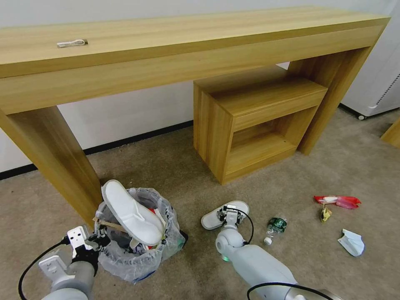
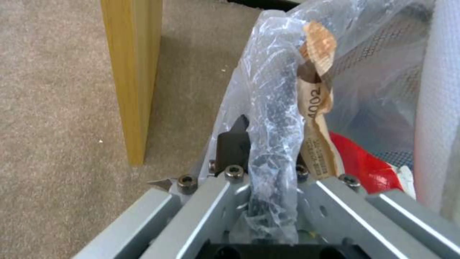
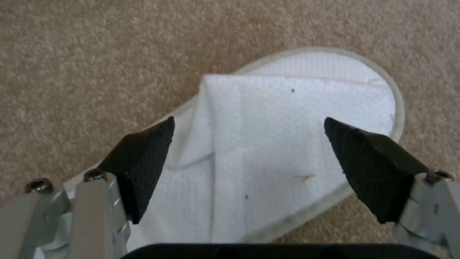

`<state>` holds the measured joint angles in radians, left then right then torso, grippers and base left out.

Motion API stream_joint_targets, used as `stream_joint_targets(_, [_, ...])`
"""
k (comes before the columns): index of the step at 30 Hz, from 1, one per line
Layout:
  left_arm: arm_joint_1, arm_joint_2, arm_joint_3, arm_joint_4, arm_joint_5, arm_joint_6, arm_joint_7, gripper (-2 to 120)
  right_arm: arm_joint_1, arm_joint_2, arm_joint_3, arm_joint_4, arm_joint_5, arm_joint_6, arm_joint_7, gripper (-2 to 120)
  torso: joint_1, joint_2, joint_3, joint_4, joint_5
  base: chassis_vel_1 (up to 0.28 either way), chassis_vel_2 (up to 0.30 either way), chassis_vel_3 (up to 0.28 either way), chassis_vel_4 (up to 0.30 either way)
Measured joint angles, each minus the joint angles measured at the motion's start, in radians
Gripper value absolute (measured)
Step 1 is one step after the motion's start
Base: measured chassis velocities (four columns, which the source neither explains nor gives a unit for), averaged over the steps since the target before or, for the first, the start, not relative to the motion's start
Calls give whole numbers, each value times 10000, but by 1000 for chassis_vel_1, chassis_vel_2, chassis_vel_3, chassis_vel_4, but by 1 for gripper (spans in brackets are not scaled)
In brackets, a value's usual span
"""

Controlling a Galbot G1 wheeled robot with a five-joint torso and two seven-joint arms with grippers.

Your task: Pick up the trash bin and place the garbage on the floor into it.

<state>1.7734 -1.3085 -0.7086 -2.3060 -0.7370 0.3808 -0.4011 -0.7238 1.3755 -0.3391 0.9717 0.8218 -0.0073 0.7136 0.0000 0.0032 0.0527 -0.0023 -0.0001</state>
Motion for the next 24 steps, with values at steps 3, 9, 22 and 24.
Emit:
stream_joint_targets(3, [24,-24,-1,-21,-1,-21,12,1,62,46,-28,-70,-33,29,-29,81,0,0,0,0,0,0,0,0,0])
stream_joint_targets(9, [52,-86,24,-23,8,-55,37,1,205,155,46,-556,-117,192,-157,80,0,0,0,0,0,0,0,0,0])
stream_joint_targets(22, [-23,-201,170,161,171,-117,70,1,-110,29,377,-673,-394,395,-233,75,0,0,0,-1,0,0,0,0,0])
stream_joint_targets(24, [-86,-251,229,228,212,-136,80,1,-181,-12,394,-582,-454,397,-203,70,0,0,0,0,1,0,0,0,0])
